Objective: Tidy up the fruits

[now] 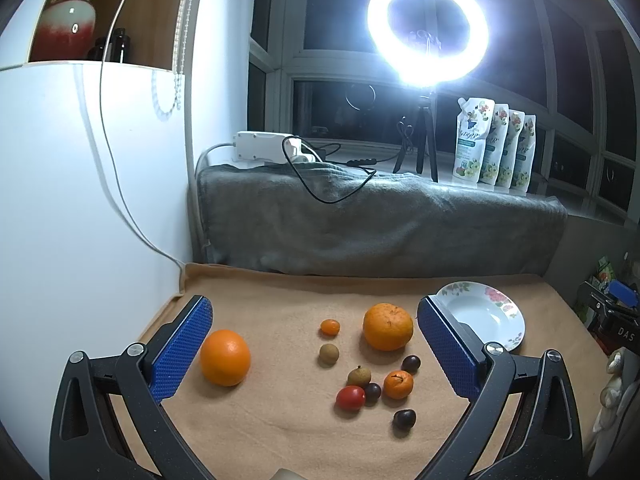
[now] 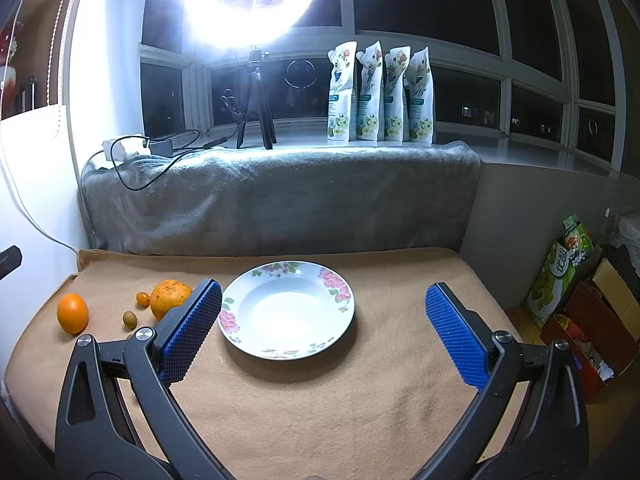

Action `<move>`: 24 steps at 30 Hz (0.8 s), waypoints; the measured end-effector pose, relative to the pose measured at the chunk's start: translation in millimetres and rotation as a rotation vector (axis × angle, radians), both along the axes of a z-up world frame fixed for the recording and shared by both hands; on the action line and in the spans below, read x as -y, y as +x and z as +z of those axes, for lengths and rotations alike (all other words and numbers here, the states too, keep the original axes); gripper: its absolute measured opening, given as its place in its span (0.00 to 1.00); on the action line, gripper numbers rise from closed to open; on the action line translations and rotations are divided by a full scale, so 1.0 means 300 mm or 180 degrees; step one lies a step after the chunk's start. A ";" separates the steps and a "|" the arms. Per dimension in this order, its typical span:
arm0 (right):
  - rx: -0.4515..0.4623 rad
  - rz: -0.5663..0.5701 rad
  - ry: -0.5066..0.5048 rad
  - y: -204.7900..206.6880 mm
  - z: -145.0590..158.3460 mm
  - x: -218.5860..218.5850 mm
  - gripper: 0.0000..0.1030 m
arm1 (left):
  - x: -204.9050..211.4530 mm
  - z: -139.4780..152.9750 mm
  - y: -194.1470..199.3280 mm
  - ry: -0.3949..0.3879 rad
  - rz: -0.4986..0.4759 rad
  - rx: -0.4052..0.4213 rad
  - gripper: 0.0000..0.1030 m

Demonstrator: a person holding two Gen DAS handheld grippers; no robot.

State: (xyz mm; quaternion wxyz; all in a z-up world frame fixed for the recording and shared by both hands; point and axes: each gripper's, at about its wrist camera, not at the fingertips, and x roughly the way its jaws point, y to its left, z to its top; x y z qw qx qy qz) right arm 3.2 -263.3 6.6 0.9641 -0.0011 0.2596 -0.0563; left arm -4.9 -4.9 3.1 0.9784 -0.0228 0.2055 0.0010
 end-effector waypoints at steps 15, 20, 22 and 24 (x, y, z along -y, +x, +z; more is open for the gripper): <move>-0.0001 0.0006 -0.0017 -0.003 0.002 -0.006 1.00 | 0.009 -0.010 0.012 0.0011 -0.0016 -0.0017 0.99; -0.0014 0.0046 -0.0023 0.004 -0.003 -0.019 1.00 | 0.009 -0.012 0.012 0.0010 -0.0015 -0.0022 0.99; -0.0020 0.0065 -0.0028 0.005 -0.011 -0.026 1.00 | 0.009 -0.018 0.014 0.0004 -0.0018 -0.0029 0.99; -0.0031 0.0094 -0.0027 0.007 -0.015 -0.034 1.00 | 0.008 -0.023 0.017 0.0000 -0.0023 -0.0039 0.99</move>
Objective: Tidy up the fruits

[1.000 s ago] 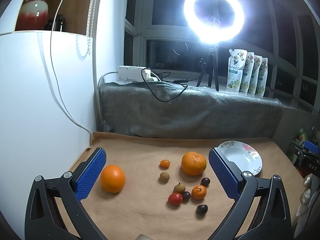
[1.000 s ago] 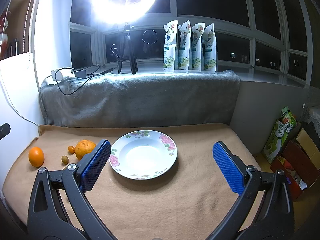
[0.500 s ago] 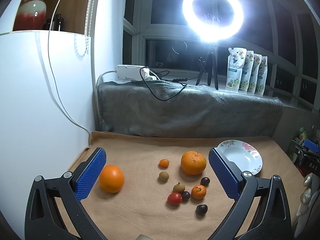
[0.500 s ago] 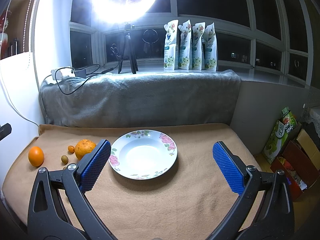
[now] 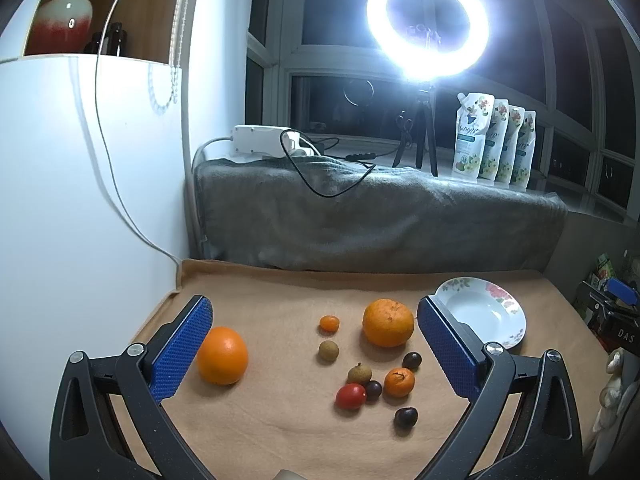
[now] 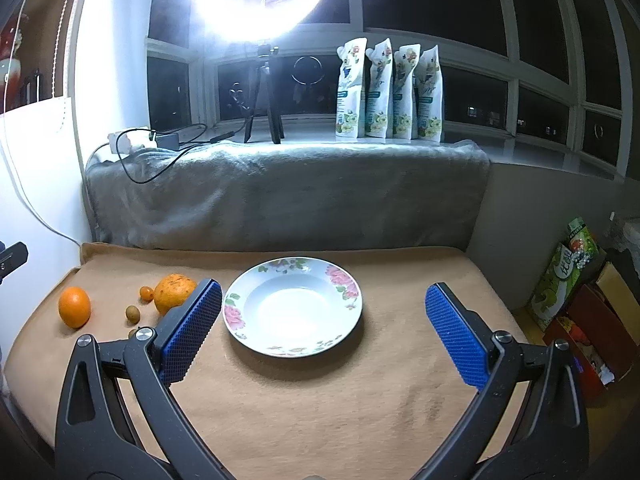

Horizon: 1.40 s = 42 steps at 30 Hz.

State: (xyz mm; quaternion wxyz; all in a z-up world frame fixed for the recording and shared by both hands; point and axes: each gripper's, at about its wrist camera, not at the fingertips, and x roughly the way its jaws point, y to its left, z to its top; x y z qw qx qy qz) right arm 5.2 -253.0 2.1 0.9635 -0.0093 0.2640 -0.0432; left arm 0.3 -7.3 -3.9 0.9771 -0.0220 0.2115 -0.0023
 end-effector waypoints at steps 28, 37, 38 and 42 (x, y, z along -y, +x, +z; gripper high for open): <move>-0.0460 0.0762 0.0394 0.081 -0.111 -0.123 0.92 | -0.135 -0.149 0.023 -0.0143 0.0083 -0.0451 0.85; -0.0647 0.1023 0.0479 0.138 -0.145 -0.173 0.86 | -0.153 -0.177 0.029 -0.0186 0.0060 -0.0539 0.79; -0.0683 0.1066 0.0497 0.147 -0.150 -0.182 0.84 | -0.153 -0.181 0.030 -0.0191 0.0059 -0.0550 0.79; -0.0769 0.1193 0.0544 0.172 -0.168 -0.214 0.84 | -0.152 -0.198 0.036 -0.0200 0.0034 -0.0597 0.79</move>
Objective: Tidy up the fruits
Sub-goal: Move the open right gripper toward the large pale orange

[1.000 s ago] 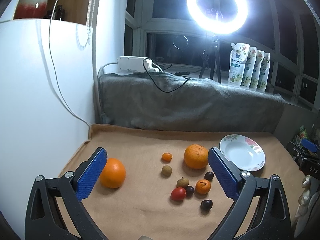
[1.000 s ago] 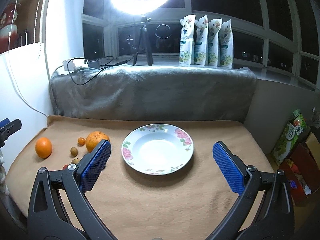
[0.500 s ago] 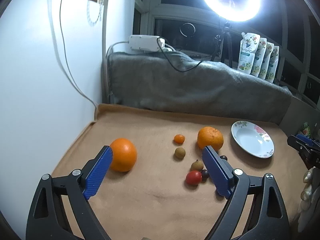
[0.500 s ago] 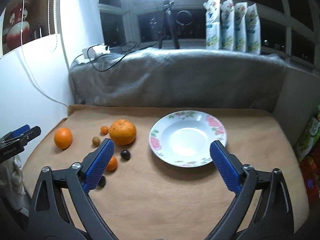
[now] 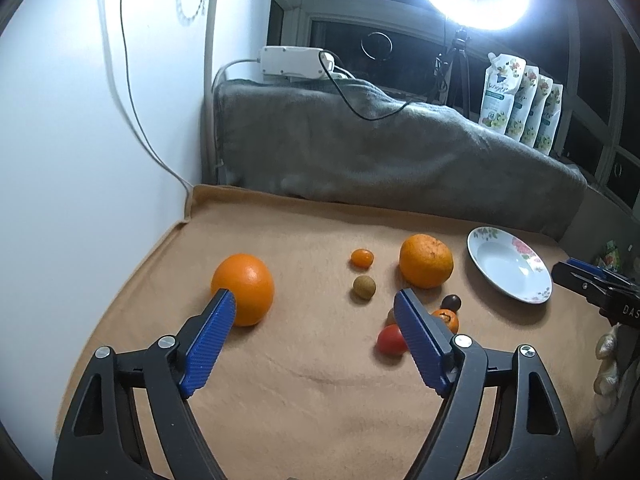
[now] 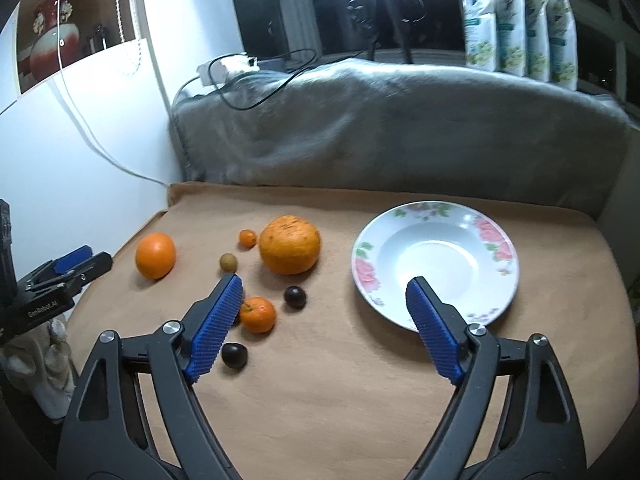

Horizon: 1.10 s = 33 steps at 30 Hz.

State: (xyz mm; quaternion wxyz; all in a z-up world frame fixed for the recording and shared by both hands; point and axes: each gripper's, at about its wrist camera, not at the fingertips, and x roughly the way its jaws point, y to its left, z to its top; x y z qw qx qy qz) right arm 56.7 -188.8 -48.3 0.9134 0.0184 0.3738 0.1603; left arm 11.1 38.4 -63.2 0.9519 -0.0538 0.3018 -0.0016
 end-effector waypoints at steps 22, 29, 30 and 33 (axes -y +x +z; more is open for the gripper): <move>-0.0415 0.0400 -0.0018 0.114 -0.105 -0.100 0.67 | 0.010 -0.055 0.037 -0.0066 -0.0084 -0.0174 0.70; -0.0514 0.0522 -0.0032 0.186 -0.123 -0.127 0.67 | 0.031 -0.064 0.070 -0.0096 -0.0185 -0.0200 0.68; -0.0529 0.0535 -0.0033 0.194 -0.125 -0.130 0.67 | 0.037 -0.068 0.077 -0.0104 -0.0209 -0.0213 0.67; -0.0600 0.0601 -0.0015 0.236 -0.131 -0.137 0.66 | 0.055 -0.081 0.097 -0.0135 -0.0278 -0.0251 0.66</move>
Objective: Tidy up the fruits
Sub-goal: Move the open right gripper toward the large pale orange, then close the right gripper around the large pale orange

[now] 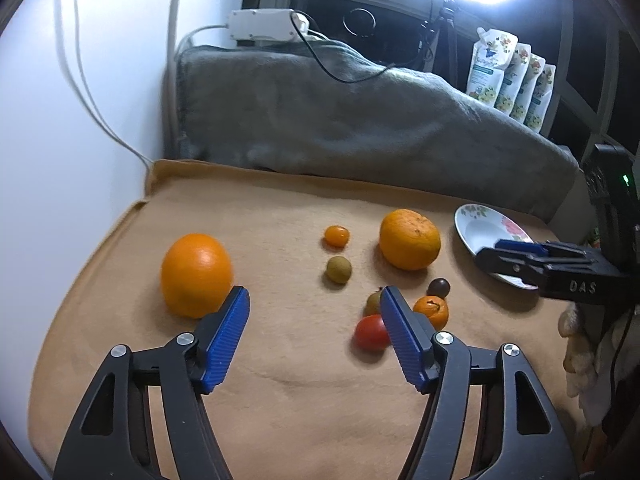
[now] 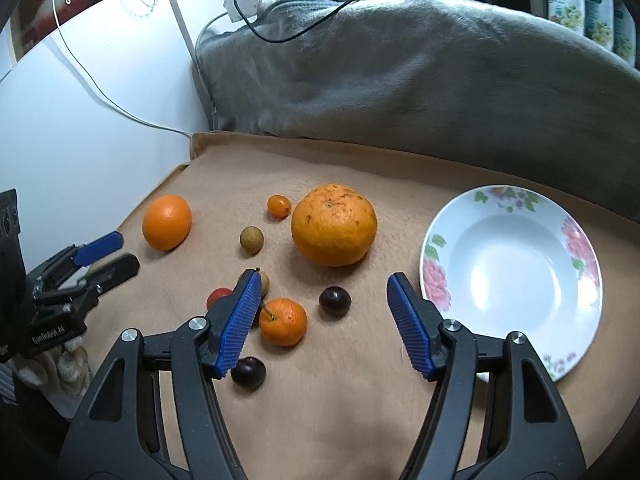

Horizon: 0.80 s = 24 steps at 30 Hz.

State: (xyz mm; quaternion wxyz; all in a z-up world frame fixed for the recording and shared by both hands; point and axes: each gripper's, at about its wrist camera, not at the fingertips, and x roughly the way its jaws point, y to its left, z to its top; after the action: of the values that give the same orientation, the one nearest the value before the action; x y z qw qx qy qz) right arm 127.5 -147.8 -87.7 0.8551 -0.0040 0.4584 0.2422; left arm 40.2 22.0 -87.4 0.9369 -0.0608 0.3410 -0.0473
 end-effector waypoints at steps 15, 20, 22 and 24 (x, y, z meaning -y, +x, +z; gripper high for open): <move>-0.0322 0.0265 -0.0010 0.194 -0.042 -0.049 0.66 | 0.154 -0.051 0.166 -0.0350 -0.0668 -0.0271 0.63; -0.0436 0.0366 -0.0061 0.240 -0.081 -0.071 0.66 | 0.186 -0.085 0.239 -0.0492 -0.0781 -0.0438 0.59; -0.0469 0.0379 -0.0082 0.260 -0.095 -0.078 0.66 | 0.194 -0.098 0.265 -0.0529 -0.0801 -0.0492 0.59; -0.0505 0.0405 -0.0080 0.272 -0.106 -0.083 0.66 | 0.197 -0.109 0.289 -0.0547 -0.0811 -0.0531 0.59</move>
State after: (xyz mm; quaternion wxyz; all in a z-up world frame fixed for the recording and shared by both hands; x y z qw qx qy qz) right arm 209.3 -122.8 -119.5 0.7989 -0.0247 0.5265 0.2898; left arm 126.9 -37.1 -120.0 0.8831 -0.1007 0.4173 -0.1896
